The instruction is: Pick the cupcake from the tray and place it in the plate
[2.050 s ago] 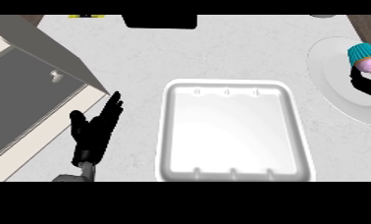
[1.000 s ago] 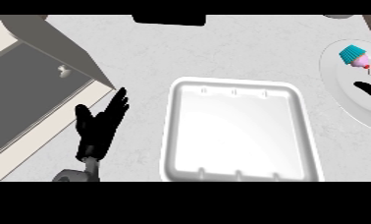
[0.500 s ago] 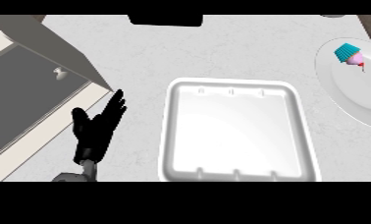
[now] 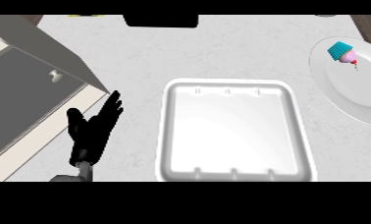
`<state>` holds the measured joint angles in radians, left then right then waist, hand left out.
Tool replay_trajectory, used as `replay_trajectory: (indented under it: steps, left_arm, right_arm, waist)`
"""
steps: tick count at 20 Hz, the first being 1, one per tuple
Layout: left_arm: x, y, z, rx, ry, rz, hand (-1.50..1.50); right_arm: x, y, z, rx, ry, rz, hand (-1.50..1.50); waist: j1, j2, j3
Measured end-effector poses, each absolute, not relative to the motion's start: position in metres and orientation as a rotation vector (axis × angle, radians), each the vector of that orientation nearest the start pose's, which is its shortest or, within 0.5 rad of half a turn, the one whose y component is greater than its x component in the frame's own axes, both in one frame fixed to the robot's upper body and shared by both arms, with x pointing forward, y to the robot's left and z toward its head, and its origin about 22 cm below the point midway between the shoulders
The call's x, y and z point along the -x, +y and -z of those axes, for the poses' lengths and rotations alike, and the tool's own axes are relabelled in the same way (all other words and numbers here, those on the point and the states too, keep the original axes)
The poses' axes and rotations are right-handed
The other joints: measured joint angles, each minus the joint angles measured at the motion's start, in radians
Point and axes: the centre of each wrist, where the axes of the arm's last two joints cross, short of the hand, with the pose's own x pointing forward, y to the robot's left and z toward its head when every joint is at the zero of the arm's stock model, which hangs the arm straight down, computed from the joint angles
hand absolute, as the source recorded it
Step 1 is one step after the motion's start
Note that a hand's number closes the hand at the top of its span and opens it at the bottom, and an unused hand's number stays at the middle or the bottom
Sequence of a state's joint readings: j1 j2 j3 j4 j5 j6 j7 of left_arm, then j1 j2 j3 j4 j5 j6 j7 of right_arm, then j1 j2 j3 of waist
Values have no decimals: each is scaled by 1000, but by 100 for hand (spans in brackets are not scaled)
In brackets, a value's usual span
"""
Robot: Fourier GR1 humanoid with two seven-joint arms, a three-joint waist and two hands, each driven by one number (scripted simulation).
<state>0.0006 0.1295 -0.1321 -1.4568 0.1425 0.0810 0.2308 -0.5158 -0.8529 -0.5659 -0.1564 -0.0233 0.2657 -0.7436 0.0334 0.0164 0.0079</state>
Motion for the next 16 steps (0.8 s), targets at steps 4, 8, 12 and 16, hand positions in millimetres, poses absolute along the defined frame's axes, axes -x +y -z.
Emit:
replay_trajectory:
  steps: [4,8,12,16]
  left_arm:
    - [-235,231,30,19,-1216,27,0]
    - [-235,236,29,16,-1206,21,0]
    - [-241,237,30,13,-1206,20,0]
    - [-240,243,34,8,-1213,18,0]
  right_arm:
    - [-207,-574,-27,576,-1649,122,-150]
    - [-184,-582,-21,612,-1601,63,-150]
    - [-167,-588,-19,633,-1564,15,-150]
    - [-159,-588,-14,645,-1540,0,-150]
  waist:
    - [-6,-3,0]
    - [-10,-5,-1]
    - [-16,-8,-1]
    - [-18,-10,-2]
